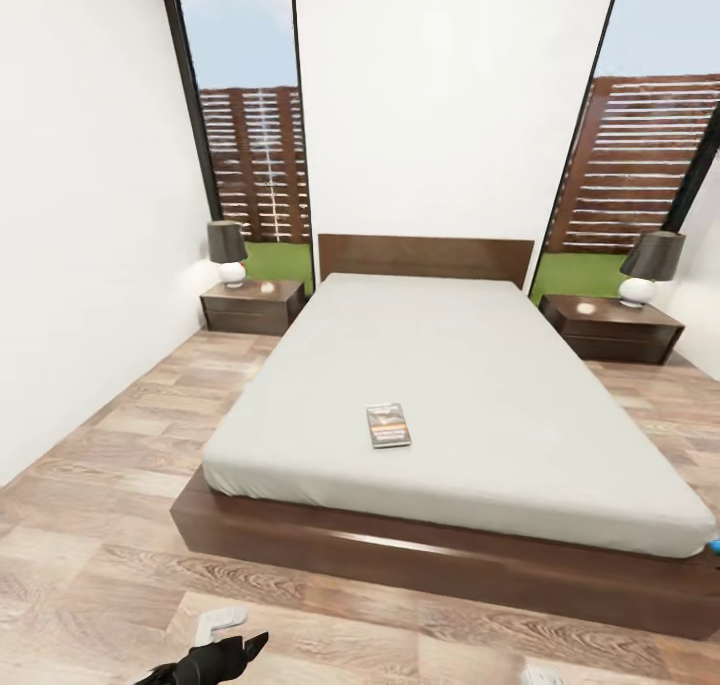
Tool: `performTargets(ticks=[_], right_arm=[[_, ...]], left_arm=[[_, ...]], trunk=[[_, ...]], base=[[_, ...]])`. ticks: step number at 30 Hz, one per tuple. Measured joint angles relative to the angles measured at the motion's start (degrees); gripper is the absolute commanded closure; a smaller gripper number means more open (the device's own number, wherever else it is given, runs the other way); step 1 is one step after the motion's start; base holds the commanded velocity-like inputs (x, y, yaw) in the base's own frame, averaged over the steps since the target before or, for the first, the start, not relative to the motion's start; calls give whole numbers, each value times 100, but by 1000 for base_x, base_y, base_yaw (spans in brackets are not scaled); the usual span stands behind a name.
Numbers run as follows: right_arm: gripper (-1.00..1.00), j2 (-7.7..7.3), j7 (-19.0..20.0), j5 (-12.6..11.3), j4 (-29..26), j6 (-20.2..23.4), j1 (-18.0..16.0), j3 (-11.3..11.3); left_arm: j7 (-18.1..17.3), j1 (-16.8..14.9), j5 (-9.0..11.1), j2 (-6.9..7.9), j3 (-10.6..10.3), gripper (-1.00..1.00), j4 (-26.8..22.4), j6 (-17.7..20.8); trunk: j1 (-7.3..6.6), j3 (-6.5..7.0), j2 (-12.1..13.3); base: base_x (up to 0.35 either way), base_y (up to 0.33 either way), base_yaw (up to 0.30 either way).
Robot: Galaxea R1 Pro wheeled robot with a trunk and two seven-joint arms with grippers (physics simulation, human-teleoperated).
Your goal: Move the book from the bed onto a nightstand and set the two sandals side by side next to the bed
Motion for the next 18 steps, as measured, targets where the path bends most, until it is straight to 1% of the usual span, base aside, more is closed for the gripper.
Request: performTargets(ticks=[10, 18], right_arm=[[-100, 0, 0, 0, 0, 0, 0, 0], [-100, 0, 0, 0, 1, 0, -1, 0]], left_arm=[[0, 0, 0, 0, 0, -100, 1, 0], [0, 1, 0, 0, 0, -100, 1, 0]], trunk=[[0, -49, 0], [0, -104, 0]], base=[[0, 0, -257], [0, 0, -186]])
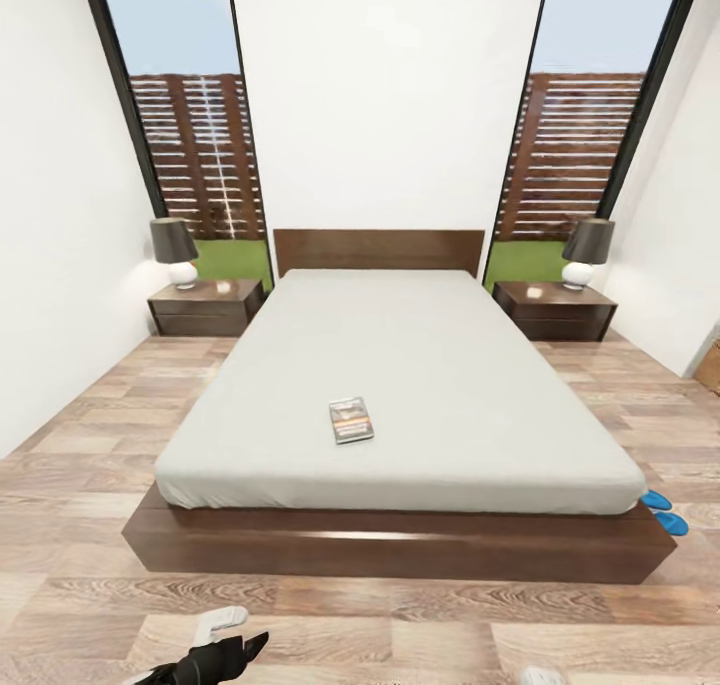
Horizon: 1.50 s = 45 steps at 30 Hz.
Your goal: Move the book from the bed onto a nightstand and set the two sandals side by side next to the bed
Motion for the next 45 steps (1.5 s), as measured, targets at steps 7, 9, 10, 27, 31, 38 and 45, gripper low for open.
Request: performTargets(ticks=[7, 9, 10, 27, 31, 38, 45], right_arm=[[-100, 0, 0, -12, 1, -1, -1, 0], [-100, 0, -1, -14, 1, 0, -1, 0], [-100, 0, -1, -15, 1, 0, -1, 0], [-100, 0, 0, -16, 1, 0, -1, -1], [-100, 0, 1, -16, 1, -1, -1, -1], [-100, 0, 1, -16, 1, 0, -1, -1], [-100, 0, -1, -16, 1, -2, -1, -1]], left_arm=[[-1, 1, 0, 0, 0, -100, -1, 0], [-1, 1, 0, 0, 0, -100, -1, 0], [-1, 1, 0, 0, 0, -100, -1, 0], [-9, 1, 1, 0, 0, -100, -10, 1], [-9, 1, 1, 0, 0, -100, -10, 2], [-9, 1, 1, 0, -4, -100, -9, 2], [-9, 1, 1, 0, -8, -100, -10, 3]], trunk=[[0, -36, 0], [0, -39, 0], [0, -39, 0], [-65, 13, 119], [-153, 85, 279], [-307, 211, 560], [-461, 336, 841]], base=[[0, 0, -34], [0, 0, -4], [0, 0, -2], [0, 0, 0], [0, 0, 0], [0, 0, 0], [0, 0, 0]])
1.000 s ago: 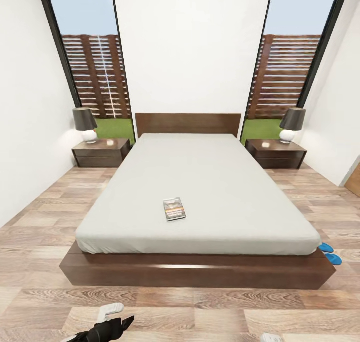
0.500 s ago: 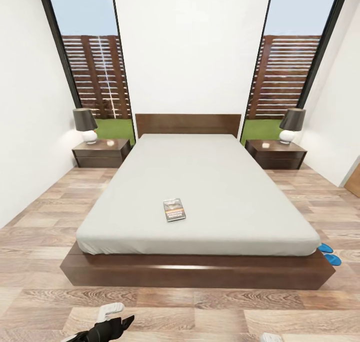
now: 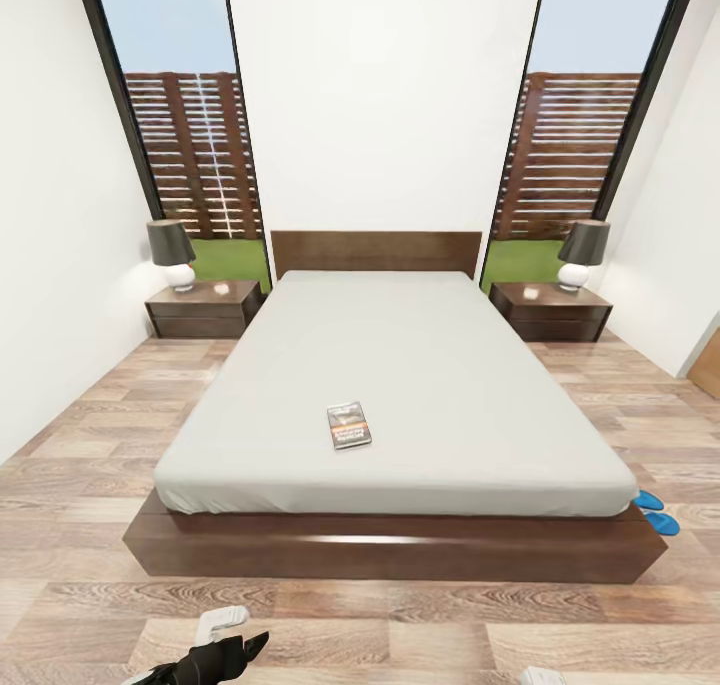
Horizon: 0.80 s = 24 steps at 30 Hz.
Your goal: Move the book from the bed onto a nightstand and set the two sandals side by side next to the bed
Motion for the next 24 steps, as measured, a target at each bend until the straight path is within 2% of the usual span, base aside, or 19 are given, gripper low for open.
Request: performTargets(ticks=[24], right_arm=[[-100, 0, 0, 0, 0, -1, 0, 0]], left_arm=[[0, 0, 0, 0, -1, -100, 0, 4]], trunk=[[-527, 431, 963]], base=[[0, 0, 0]])
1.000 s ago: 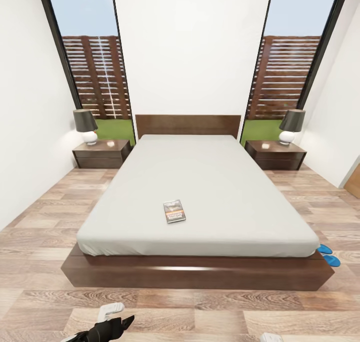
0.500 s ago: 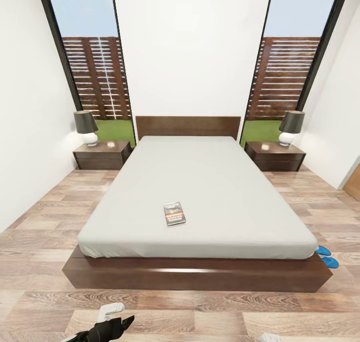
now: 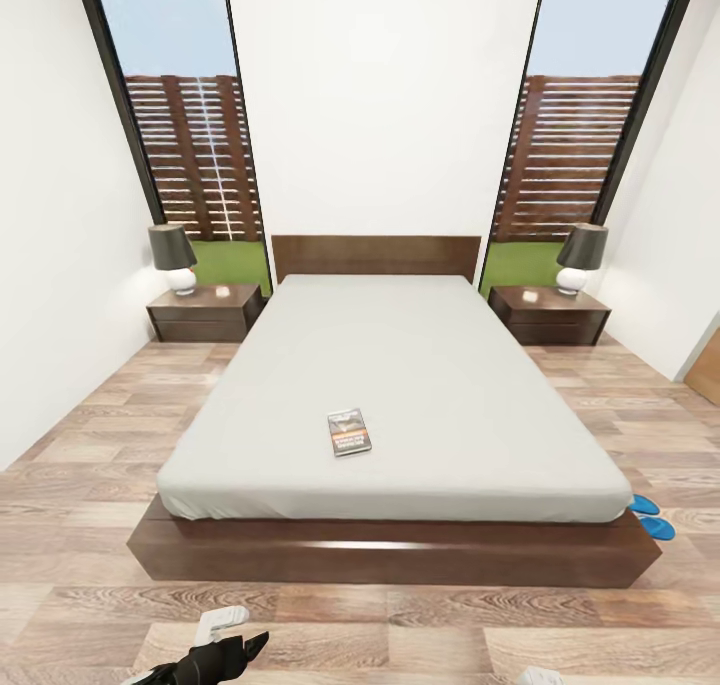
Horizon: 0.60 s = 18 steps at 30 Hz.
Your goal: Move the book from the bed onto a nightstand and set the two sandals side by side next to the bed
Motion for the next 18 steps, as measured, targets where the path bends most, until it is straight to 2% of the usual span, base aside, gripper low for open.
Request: performTargets(ticks=[18], right_arm=[[-100, 0, 0, 0, 0, 2, 0, 0]], left_arm=[[0, 0, 0, 0, 0, -100, 2, -1]], trunk=[[-396, 323, 722]], base=[[0, 0, 0]])
